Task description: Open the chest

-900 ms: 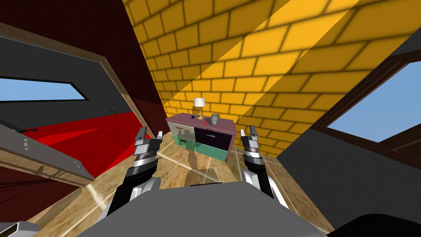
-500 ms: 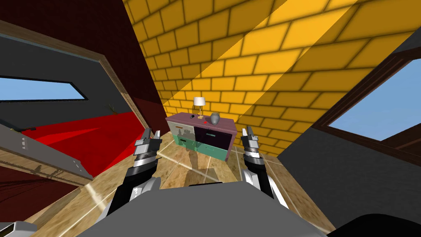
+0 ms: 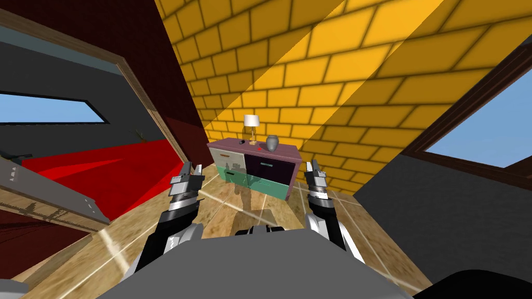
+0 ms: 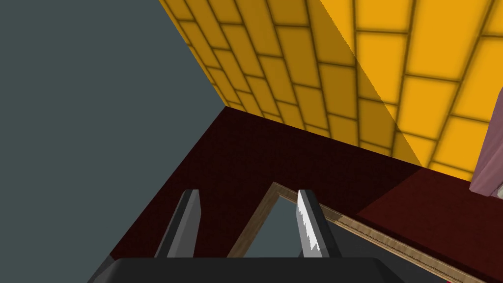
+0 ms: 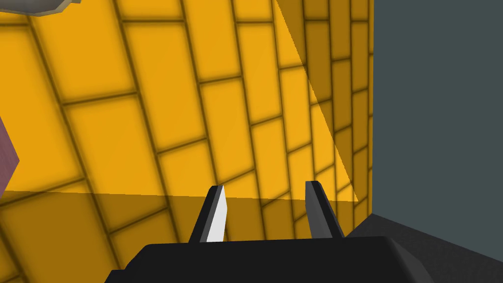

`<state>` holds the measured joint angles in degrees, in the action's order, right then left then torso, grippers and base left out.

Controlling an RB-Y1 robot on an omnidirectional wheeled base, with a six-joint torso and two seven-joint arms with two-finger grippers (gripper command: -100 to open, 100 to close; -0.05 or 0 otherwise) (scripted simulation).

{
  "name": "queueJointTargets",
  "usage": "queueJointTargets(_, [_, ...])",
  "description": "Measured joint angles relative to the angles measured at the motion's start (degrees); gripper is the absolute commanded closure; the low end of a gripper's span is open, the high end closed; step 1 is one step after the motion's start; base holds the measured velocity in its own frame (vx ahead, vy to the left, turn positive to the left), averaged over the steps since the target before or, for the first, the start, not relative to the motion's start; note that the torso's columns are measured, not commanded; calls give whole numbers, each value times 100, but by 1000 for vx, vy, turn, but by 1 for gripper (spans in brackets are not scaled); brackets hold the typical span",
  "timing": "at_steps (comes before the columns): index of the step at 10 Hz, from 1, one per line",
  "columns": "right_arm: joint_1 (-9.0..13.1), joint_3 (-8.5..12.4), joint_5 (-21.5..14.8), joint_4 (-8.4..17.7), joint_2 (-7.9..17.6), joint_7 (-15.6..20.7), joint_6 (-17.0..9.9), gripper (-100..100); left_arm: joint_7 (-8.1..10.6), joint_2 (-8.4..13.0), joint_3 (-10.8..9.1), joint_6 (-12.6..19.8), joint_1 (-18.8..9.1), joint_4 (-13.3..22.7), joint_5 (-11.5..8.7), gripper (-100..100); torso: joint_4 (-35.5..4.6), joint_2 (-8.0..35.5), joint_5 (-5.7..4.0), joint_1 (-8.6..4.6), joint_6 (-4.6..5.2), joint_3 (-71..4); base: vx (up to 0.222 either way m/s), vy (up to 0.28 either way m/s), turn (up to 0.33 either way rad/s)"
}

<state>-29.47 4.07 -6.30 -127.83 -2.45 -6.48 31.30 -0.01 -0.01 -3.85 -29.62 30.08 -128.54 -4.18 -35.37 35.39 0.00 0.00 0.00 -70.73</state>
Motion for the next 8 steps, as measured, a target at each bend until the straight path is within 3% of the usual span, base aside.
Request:
queueJointTargets(1, [0,0,0,0,0,0,0,0,0,0,0,0,0,0,0,-100,-423,423,0,0,0,-846,17,-5,-18])
queueJointTargets(3, [-1,0,0,3,0,0,-1,0,-2,230,13,42,-46,78,11,-100,-666,664,0,-1,0,-1356,27,-15,-34])
queueJointTargets(8, [-1,0,0,3,0,0,-1,0,-15,687,110,228,-269,520,81,-100,-691,690,1,2,0,-1384,53,-25,-49])
